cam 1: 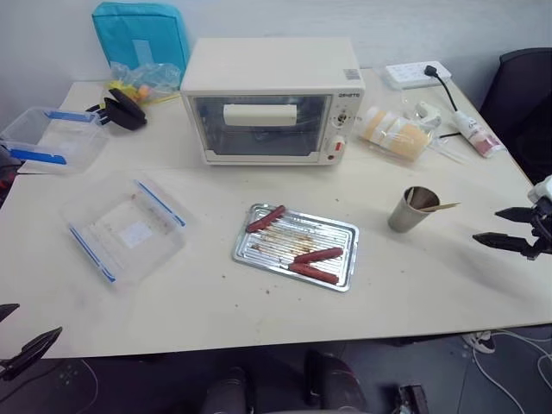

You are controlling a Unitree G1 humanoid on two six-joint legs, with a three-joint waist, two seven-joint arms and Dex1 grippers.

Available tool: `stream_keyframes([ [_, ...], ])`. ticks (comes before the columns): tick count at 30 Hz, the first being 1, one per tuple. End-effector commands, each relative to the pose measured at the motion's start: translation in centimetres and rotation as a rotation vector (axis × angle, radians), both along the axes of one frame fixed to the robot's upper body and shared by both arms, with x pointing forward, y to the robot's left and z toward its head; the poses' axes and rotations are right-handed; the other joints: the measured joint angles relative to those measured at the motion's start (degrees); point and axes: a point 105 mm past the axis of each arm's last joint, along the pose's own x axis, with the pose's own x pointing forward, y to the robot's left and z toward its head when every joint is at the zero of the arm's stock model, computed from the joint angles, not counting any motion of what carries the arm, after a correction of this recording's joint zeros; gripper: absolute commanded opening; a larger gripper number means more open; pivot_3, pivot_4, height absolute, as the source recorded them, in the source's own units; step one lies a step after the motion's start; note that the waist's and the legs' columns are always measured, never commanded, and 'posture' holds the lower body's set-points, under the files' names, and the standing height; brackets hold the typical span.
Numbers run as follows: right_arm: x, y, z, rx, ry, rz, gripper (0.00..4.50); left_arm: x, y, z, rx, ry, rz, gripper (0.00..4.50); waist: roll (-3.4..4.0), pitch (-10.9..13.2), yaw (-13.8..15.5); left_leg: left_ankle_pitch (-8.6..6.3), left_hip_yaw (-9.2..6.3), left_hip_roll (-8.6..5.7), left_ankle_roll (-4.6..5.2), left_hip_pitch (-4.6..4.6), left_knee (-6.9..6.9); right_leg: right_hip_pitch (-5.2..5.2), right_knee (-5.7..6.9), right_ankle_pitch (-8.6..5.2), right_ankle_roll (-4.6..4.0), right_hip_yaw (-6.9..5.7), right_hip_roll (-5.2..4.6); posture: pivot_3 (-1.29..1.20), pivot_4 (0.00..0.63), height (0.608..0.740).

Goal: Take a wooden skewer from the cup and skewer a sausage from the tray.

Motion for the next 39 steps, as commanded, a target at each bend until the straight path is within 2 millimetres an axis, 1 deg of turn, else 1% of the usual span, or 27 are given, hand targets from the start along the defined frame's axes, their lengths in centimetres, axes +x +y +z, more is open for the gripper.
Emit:
stream_keyframes([
  [1, -0.5, -1.0, 1.2, -0.022, -0.041, -0.029, 4.5, -0.2, 0.5, 0.6, 0.006, -0.017, 0.019, 4.47, 0.0, 0.0, 0.0, 0.0, 0.03, 0.0, 0.0, 0.0, 0.0, -0.01, 0.01, 0.0, 0.0, 0.02, 0.0, 0.0, 0.15, 0.74],
  [7, -0.5, -1.1, 1.0, -0.024, -0.045, -0.035, 4.5, -0.3, 0.9, 0.7, -0.003, -0.023, 0.043, 4.47, 0.0, 0.0, -0.02, 0.0, 0.38, 0.0, 0.01, 0.01, 0.02, -0.15, 0.12, 0.01, 0.02, 0.24, 0.02, 0.0, 0.15, 0.74],
  [15, -0.4, -1.4, 1.2, -0.029, -0.056, -0.05, 4.5, -0.3, 1.0, 0.7, 0.004, -0.025, 0.046, 4.47, 0.0, 0.0, -0.18, -0.01, 0.45, 0.0, 0.01, 0.1, 0.05, -0.19, 0.24, 0.01, 0.01, 0.39, 0.03, 0.0, 0.15, 0.74],
  [19, -0.3, -1.5, 1.3, -0.016, -0.059, -0.066, 4.5, 0.5, 1.0, 0.8, -0.017, -0.052, 0.052, 4.47, 0.0, 0.0, -0.21, -0.01, 0.46, 0.0, 0.01, 0.11, 0.1, -0.2, 0.3, 0.01, 0.02, 0.44, 0.03, 0.0, 0.15, 0.74],
  [23, -0.3, -1.7, 0.8, -0.025, -0.049, -0.086, 4.5, 1.0, 0.8, 0.3, -0.002, -0.048, 0.04, 4.47, 0.0, -0.01, -0.15, -0.03, 0.46, 0.01, 0.01, 0.1, 0.24, -0.2, 0.39, 0.01, 0.01, 0.45, 0.03, 0.0, 0.15, 0.74],
  [26, -0.4, -1.7, 0.7, -0.034, -0.05, -0.079, 4.5, 1.1, 0.9, 0.7, -0.007, -0.065, 0.045, 4.47, 0.0, 0.0, -0.19, -0.13, 0.46, 0.06, 0.05, 0.06, 0.45, -0.2, 0.46, 0.01, 0.02, 0.5, 0.05, 0.0, 0.15, 0.74],
  [29, -0.4, -1.9, 1.2, 0.003, -0.082, -0.098, 4.5, 1.1, 1.2, 1.5, -0.017, -0.091, 0.059, 4.47, 0.0, 0.0, -0.34, -0.26, 0.5, 0.15, 0.09, 0.02, 0.75, -0.2, 0.56, 0.01, 0.02, 0.56, 0.1, 0.0, 0.15, 0.74],
  [31, -0.5, -2.1, 1.9, 0.052, -0.112, -0.121, 4.5, 1.0, 1.2, 2.6, -0.046, -0.119, 0.058, 4.47, -0.02, -0.01, -0.44, -0.27, 0.53, 0.15, 0.11, 0.02, 0.8, -0.2, 0.59, 0.01, 0.02, 0.6, 0.1, 0.0, 0.15, 0.74],
  [33, -1.0, -2.4, 4.6, 0.137, -0.179, -0.128, 4.5, 1.2, 0.1, 5.3, -0.126, -0.184, 0.004, 4.47, -0.02, 0.0, -0.35, -0.28, 0.53, 0.15, 0.1, 0.03, 0.81, -0.2, 0.62, 0.01, 0.02, 0.6, 0.1, 0.0, 0.15, 0.74],
  [35, -1.3, -2.1, 7.4, 0.22, -0.248, -0.107, 4.5, 1.5, -1.5, 8.0, -0.186, -0.22, -0.092, 4.47, -0.01, 0.01, -0.03, -0.28, 0.51, 0.15, 0.1, 0.01, 0.83, -0.23, 0.64, 0.01, 0.01, 0.61, 0.09, 0.0, 0.15, 0.74],
  [36, -1.4, -1.9, 8.1, 0.241, -0.263, -0.096, 4.5, 1.5, -2.0, 8.8, -0.199, -0.223, -0.123, 4.47, 0.01, 0.0, -0.01, -0.28, 0.51, 0.15, 0.1, -0.01, 0.84, -0.25, 0.67, 0.01, 0.01, 0.62, 0.08, 0.0, 0.15, 0.74],
  [38, -1.5, -0.8, 10.4, 0.288, -0.321, -0.061, 4.5, 2.5, -4.3, 10.8, -0.24, -0.229, -0.259, 4.47, 0.07, -0.01, 0.09, -0.28, 0.52, 0.12, 0.1, 0.04, 0.85, -0.24, 0.67, 0.0, 0.01, 0.68, 0.07, 0.0, 0.15, 0.74],
  [39, -1.6, -0.1, 11.3, 0.307, -0.339, -0.041, 4.5, 2.9, -5.5, 11.5, -0.248, -0.221, -0.325, 4.47, 0.07, -0.01, 0.16, -0.29, 0.51, 0.13, 0.09, 0.05, 0.85, -0.24, 0.69, 0.0, 0.0, 0.68, 0.08, 0.0, 0.15, 0.74],
])
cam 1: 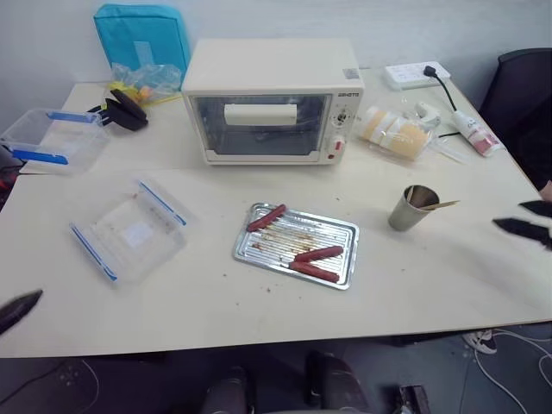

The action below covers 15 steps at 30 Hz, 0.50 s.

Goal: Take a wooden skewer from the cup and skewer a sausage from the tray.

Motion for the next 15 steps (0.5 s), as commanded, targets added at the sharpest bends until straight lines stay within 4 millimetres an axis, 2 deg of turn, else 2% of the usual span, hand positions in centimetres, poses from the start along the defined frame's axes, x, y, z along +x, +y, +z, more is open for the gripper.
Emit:
stream_keyframes([
  [1, -0.8, 2.4, 4.9, 0.048, -0.137, 0.08, 4.5, 0.9, -4.5, 2.7, -0.028, -0.015, -0.246, 4.47, -0.02, -0.01, 0.1, -0.01, -0.02, 0.02, -0.03, 0.02, 0.0, 0.01, 0.04, 0.0, 0.0, 0.0, 0.01, 0.0, 0.15, 0.74],
  [5, -1.7, 6.9, 5.9, 0.057, -0.159, 0.189, 4.5, 2.1, -8.7, 2.9, 0.009, 0.026, -0.461, 4.47, 0.04, -0.04, 0.29, -0.03, -0.01, 0.11, -0.15, 0.01, -0.02, -0.01, 0.16, -0.02, -0.03, 0.01, 0.11, 0.0, 0.15, 0.74],
  [9, -1.2, 11.6, 4.9, 0.001, -0.129, 0.249, 4.5, 3.7, -13.1, 1.0, 0.088, 0.046, -0.637, 4.47, 0.07, -0.05, 0.09, -0.02, 0.12, 0.14, -0.19, 0.07, -0.02, -0.03, 0.21, -0.02, -0.03, 0.15, 0.24, 0.0, 0.15, 0.74],
  [15, 0.5, 16.0, 4.8, -0.076, -0.098, 0.267, 4.5, 6.4, -16.5, -0.5, 0.089, -0.025, -0.704, 4.47, 0.07, -0.05, 0.33, -0.01, 0.15, -0.03, -0.25, 0.07, -0.01, -0.04, 0.21, -0.01, -0.02, 0.21, 0.37, 0.0, 0.15, 0.74],
])
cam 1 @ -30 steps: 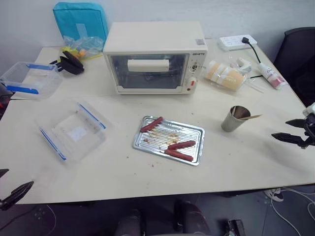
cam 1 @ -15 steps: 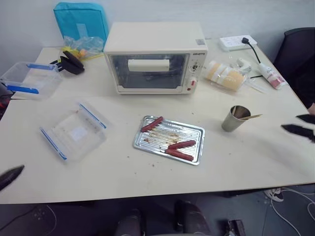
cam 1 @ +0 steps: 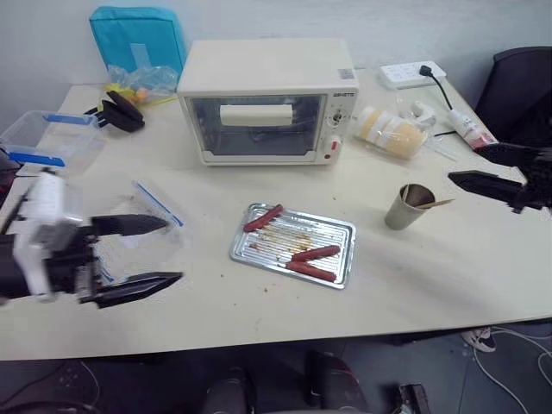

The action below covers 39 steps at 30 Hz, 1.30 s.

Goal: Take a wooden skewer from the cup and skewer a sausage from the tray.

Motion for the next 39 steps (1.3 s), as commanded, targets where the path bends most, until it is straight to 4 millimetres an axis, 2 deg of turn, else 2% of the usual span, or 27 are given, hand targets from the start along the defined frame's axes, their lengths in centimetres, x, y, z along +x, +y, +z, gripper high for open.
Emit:
stream_keyframes([
  [1, 0.7, 2.3, 0.7, -0.092, -0.025, -0.003, 4.5, 1.5, -1.6, -0.6, -0.006, -0.058, -0.016, 4.47, -0.01, 0.0, 0.05, 0.0, 0.0, -0.07, 0.01, -0.01, 0.0, -0.01, 0.01, 0.0, 0.0, 0.01, 0.0, 0.0, 0.15, 0.74],
  [5, 2.0, 2.6, -0.5, -0.205, -0.014, -0.057, 4.5, 2.2, -3.1, -0.9, -0.024, -0.079, -0.053, 4.47, -0.1, 0.0, 0.14, 0.02, -0.02, -0.07, 0.02, -0.09, 0.01, 0.0, 0.06, 0.01, 0.02, -0.01, 0.07, 0.0, 0.15, 0.74],
  [7, 2.0, 3.0, -1.1, -0.186, 0.023, -0.038, 4.5, 2.3, -3.5, -0.9, -0.026, -0.09, -0.062, 4.47, -0.12, 0.01, 0.16, 0.03, -0.01, -0.09, 0.05, -0.15, 0.03, 0.0, 0.03, 0.04, 0.08, 0.0, 0.07, 0.0, 0.15, 0.74],
  [16, 2.9, 3.0, -2.6, -0.223, 0.051, -0.076, 4.5, 2.6, -3.3, -0.3, -0.031, -0.113, -0.044, 4.47, -0.16, 0.03, 0.18, 0.07, -0.01, -0.1, 0.12, -0.14, 0.09, 0.02, -0.03, 0.07, 0.13, 0.02, 0.08, 0.0, 0.15, 0.74],
  [20, 2.7, 3.3, -3.3, -0.254, 0.06, -0.06, 3.25, 2.7, -3.2, 0.0, -0.032, -0.121, -0.039, 4.5, -0.16, 0.03, 0.19, 0.08, -0.02, -0.09, 0.12, -0.13, 0.09, 0.02, -0.02, 0.07, 0.13, 0.02, 0.1, 0.0, 0.15, 0.74],
  [28, 2.6, 3.8, -3.8, -0.282, 0.062, -0.044, 0.46, 3.1, -3.3, 0.5, -0.033, -0.141, -0.03, 4.5, -0.16, 0.03, 0.21, 0.08, -0.02, -0.09, 0.12, -0.15, 0.09, 0.02, 0.0, 0.08, 0.14, 0.03, 0.1, 0.0, 0.15, 0.74],
  [31, 2.5, 3.9, -3.9, -0.288, 0.067, -0.039, 0.46, 3.2, -3.3, 0.7, -0.035, -0.149, -0.029, 4.5, -0.16, 0.03, 0.21, 0.08, -0.02, -0.09, 0.12, -0.15, 0.09, 0.02, 0.0, 0.08, 0.14, 0.03, 0.1, 0.0, 0.15, 0.74],
  [34, 2.5, 4.1, -3.9, -0.289, 0.066, -0.037, 0.02, 3.4, -3.2, 1.0, -0.031, -0.158, -0.024, 4.5, -0.16, 0.03, 0.21, 0.08, -0.02, -0.1, 0.12, -0.15, 0.09, 0.03, 0.0, 0.08, 0.14, 0.03, 0.11, 0.0, 0.15, 0.74],
  [39, 2.6, 4.0, -2.7, -0.28, 0.04, -0.051, 0.02, 3.6, -3.1, 1.1, -0.028, -0.165, -0.019, 4.5, -0.17, 0.03, 0.17, 0.08, -0.02, -0.09, 0.12, -0.15, 0.09, 0.03, 0.0, 0.08, 0.14, 0.03, 0.11, 0.0, 0.15, 0.74],
])
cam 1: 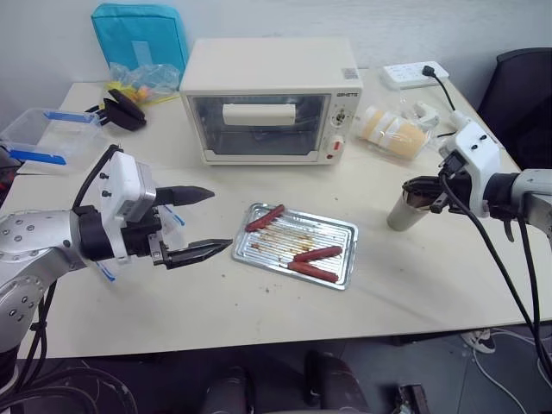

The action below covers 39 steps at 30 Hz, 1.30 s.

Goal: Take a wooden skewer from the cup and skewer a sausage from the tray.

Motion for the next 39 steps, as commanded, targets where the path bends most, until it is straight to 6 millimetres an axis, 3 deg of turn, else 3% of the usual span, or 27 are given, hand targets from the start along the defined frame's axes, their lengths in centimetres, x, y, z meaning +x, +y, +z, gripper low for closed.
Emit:
stream_keyframes([
  [1, -0.1, 0.3, 2.0, -0.009, -0.061, 0.011, 0.02, 0.0, 0.1, 0.8, 0.007, -0.045, 0.003, 4.5, 0.0, 0.0, -0.01, 0.0, 0.0, 0.0, 0.0, 0.0, 0.0, 0.0, 0.01, 0.0, 0.0, 0.0, 0.01, 0.0, 0.15, 0.74],
  [3, -0.1, 0.2, 2.6, -0.012, -0.071, 0.009, 0.02, 0.0, 0.0, 0.9, 0.003, -0.046, 0.0, 4.5, 0.0, 0.0, 0.0, 0.0, 0.0, 0.0, 0.0, 0.0, 0.0, 0.0, 0.01, 0.0, 0.0, 0.0, 0.01, 0.0, 0.15, 0.74],
  [13, -0.9, -1.9, 12.4, 0.153, -0.186, 0.001, 0.02, 1.1, -1.2, 1.3, -0.049, -0.084, -0.05, 4.5, -0.01, 0.01, 0.0, 0.0, 0.02, 0.02, 0.0, -0.05, 0.01, 0.01, -0.05, 0.01, 0.01, 0.04, 0.1, 0.0, 0.15, 0.74],
  [15, -1.3, -1.3, 14.8, 0.272, -0.195, 0.031, 0.02, 1.5, -1.4, 1.2, -0.056, -0.095, -0.049, 4.5, -0.01, 0.01, -0.04, 0.0, 0.02, 0.02, 0.01, -0.05, 0.01, 0.0, -0.04, 0.01, 0.02, 0.06, 0.1, 0.0, 0.15, 0.74],
  [18, -1.8, 0.6, 16.5, 0.425, -0.145, 0.1, 0.02, 2.2, -1.8, 1.3, -0.086, -0.122, -0.034, 4.5, -0.01, 0.01, -0.22, -0.02, 0.03, 0.11, -0.02, -0.02, 0.0, -0.02, -0.04, 0.01, 0.01, 0.12, 0.2, 0.0, 0.15, 0.74],
  [23, -2.3, 4.7, 16.9, 0.734, 0.074, 0.235, 0.02, 3.3, -3.2, 2.6, -0.183, -0.215, -0.002, 4.5, -0.1, -0.04, -0.12, 0.03, 0.06, 0.26, -0.09, -0.01, 0.02, -0.01, 0.02, 0.05, -0.06, 0.12, 0.3, 0.0, 0.15, 0.74],
  [26, -1.8, 6.9, 15.7, 0.875, 0.202, 0.342, 0.02, 3.9, -3.8, 3.4, -0.229, -0.273, 0.023, 4.5, -0.13, -0.05, 0.07, 0.09, 0.09, 0.25, -0.14, -0.06, 0.03, -0.01, 0.05, 0.07, -0.08, 0.09, 0.3, 0.0, 0.15, 0.74],
  [33, -1.4, 8.9, 11.9, 1.074, 0.419, 0.427, 0.02, 3.5, -5.4, 3.5, -0.279, -0.273, -0.01, 4.5, -0.15, -0.06, 1.37, 0.12, 0.36, 0.21, -0.15, -0.19, 0.04, -0.01, -0.02, 0.07, -0.08, -0.01, 0.31, 0.0, 0.15, 0.74],
  [39, -1.6, 10.8, 10.8, 1.232, 0.445, 0.406, 0.02, 3.9, -6.8, 2.7, -0.285, -0.261, -0.038, 4.5, -0.17, -0.07, 1.31, 0.2, 0.33, 0.23, -0.18, -0.17, 0.07, 0.01, 0.05, 0.08, -0.06, -0.02, 0.32, 0.0, 0.15, 0.74],
])
